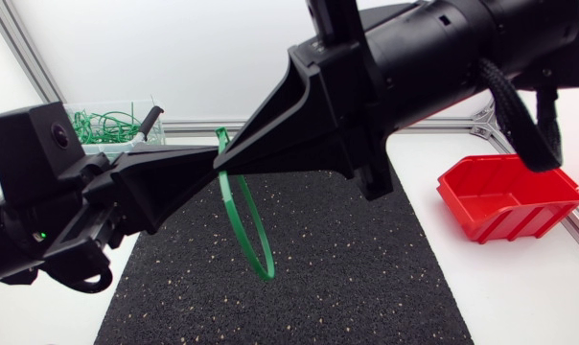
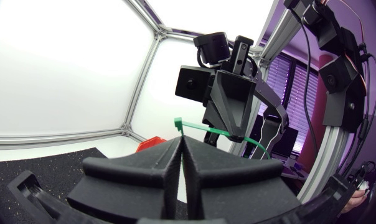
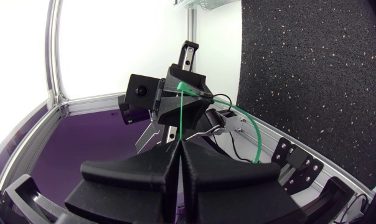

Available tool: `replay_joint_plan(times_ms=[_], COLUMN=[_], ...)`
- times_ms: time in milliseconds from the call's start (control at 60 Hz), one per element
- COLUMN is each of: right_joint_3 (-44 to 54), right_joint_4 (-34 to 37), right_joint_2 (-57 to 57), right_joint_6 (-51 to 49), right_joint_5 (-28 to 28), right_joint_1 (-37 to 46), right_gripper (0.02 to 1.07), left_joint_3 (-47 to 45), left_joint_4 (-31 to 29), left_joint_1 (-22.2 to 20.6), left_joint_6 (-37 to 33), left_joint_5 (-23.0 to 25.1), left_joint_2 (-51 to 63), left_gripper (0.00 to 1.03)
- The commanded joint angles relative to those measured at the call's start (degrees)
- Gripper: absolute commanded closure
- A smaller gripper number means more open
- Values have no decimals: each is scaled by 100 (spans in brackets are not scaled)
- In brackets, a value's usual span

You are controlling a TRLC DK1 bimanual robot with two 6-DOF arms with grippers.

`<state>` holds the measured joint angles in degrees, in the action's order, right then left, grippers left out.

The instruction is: Take a green cable tie from the red box, thread the tail through the head to close it, then place it in the transparent bin on the left.

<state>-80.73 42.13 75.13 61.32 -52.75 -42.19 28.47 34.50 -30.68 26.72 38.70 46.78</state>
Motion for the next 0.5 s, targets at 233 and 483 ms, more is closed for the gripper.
replay_joint_plan(times_ms=[233, 483], right_joint_3=[154, 242], right_joint_4=[-38, -64], right_joint_2=[63, 80], right_joint_6=[12, 29], right_joint_5=[-42, -148], right_joint_1=[106, 212], right_gripper=[101, 101], left_joint_3=[-26, 27], left_joint_4=[83, 83], left_joint_1=[-79, -114], left_joint_6=[-79, -167], left_joint_5=[41, 24], left_joint_2=[41, -11], left_gripper=[100, 100])
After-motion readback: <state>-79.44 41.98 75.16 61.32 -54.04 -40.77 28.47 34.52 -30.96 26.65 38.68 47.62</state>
